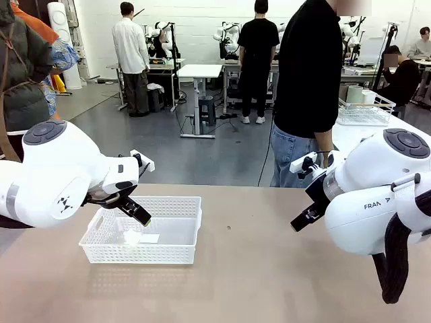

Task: Clean and organize the cups into the basket.
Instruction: Pick up the Organizing basket and move it to the center of the table, then pick up the Reusable plastic cup from the right side of the table and place it inside the Organizing basket.

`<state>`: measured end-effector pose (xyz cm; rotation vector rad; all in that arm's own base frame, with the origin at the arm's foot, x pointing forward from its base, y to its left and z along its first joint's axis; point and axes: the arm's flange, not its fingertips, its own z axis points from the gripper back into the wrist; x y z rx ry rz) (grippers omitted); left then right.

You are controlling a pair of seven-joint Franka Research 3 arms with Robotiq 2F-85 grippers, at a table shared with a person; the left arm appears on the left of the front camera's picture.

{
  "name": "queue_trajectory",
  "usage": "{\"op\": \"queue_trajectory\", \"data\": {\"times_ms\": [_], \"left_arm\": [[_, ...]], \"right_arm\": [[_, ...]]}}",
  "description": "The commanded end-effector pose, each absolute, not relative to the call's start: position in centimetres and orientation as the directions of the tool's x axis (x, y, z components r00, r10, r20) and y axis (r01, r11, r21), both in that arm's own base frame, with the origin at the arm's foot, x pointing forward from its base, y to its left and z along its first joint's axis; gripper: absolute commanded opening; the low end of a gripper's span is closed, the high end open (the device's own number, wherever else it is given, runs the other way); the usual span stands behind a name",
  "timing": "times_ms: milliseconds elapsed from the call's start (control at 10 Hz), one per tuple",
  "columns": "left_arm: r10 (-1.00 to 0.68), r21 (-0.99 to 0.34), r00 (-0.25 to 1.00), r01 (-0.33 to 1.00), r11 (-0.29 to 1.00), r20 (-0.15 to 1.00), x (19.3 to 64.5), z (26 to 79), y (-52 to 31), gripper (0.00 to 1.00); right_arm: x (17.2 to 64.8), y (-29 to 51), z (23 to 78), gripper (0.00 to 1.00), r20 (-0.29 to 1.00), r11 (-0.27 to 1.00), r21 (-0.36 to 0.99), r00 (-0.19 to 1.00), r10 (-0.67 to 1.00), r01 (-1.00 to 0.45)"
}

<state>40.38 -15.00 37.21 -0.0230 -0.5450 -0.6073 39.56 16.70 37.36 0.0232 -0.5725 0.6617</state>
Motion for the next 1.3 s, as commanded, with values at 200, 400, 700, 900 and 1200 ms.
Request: {"op": "queue_trajectory", "data": {"times_ms": [200, 400, 700, 900, 1200], "left_arm": [[-0.536, 0.136, 0.685, 0.548, 0.825, 0.493, 40.37, 37.2, -15.0, 1.0], [-0.536, 0.136, 0.685, 0.548, 0.825, 0.493, 40.37, 37.2, -15.0, 1.0], [-0.536, 0.136, 0.685, 0.548, 0.825, 0.493, 40.37, 37.2, -15.0, 1.0], [-0.536, 0.136, 0.685, 0.548, 0.825, 0.493, 40.37, 37.2, -15.0, 1.0], [-0.536, 0.136, 0.685, 0.548, 0.825, 0.493, 40.37, 37.2, -15.0, 1.0]], "right_arm": [[39.55, 16.7, 37.36, 1.0, 0.509, 0.794, -0.157, 0.641, 0.574, -0.587], [39.55, 16.7, 37.36, 1.0, 0.509, 0.794, -0.157, 0.641, 0.574, -0.587], [39.55, 16.7, 37.36, 1.0, 0.509, 0.794, -0.157, 0.641, 0.574, -0.587], [39.55, 16.7, 37.36, 1.0, 0.509, 0.794, -0.157, 0.641, 0.574, -0.587], [39.55, 16.7, 37.36, 1.0, 0.509, 0.794, -0.157, 0.641, 0.574, -0.587]]}}
